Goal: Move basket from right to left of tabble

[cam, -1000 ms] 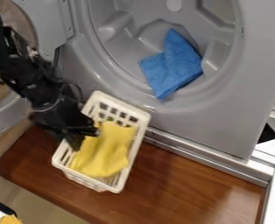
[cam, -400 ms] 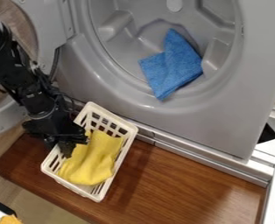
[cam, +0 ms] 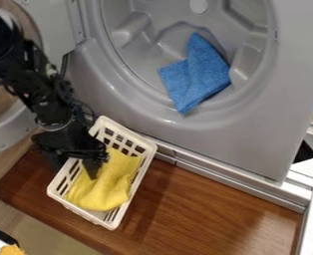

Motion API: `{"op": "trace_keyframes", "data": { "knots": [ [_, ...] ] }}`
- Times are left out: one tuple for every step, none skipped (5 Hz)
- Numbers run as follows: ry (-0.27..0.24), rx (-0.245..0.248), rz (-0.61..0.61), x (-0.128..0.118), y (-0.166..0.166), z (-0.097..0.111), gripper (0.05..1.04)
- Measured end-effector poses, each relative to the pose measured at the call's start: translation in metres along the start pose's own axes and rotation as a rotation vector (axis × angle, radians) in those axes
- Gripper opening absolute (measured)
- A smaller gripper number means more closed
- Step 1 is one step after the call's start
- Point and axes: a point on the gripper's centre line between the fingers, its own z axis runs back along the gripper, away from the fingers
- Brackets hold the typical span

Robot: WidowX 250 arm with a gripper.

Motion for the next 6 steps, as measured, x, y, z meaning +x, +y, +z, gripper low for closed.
{"op": "trace_keyframes", "data": {
  "knots": [
    [-0.020,0.014,0.009,0.006,-0.002,0.011,1.014],
    [-0.048,0.029,0.042,0.014,0.000,0.023,1.009],
    [-0.092,0.024,0.045,0.021,-0.004,0.041,1.004],
    [-0.144,0.026,0.029,0.026,-0.009,0.064,1.003],
    [-0.198,-0.006,0.020,0.028,-0.016,0.084,1.001],
    [-0.197,-0.005,0.014,0.027,-0.016,0.084,1.001]
  ]
}}
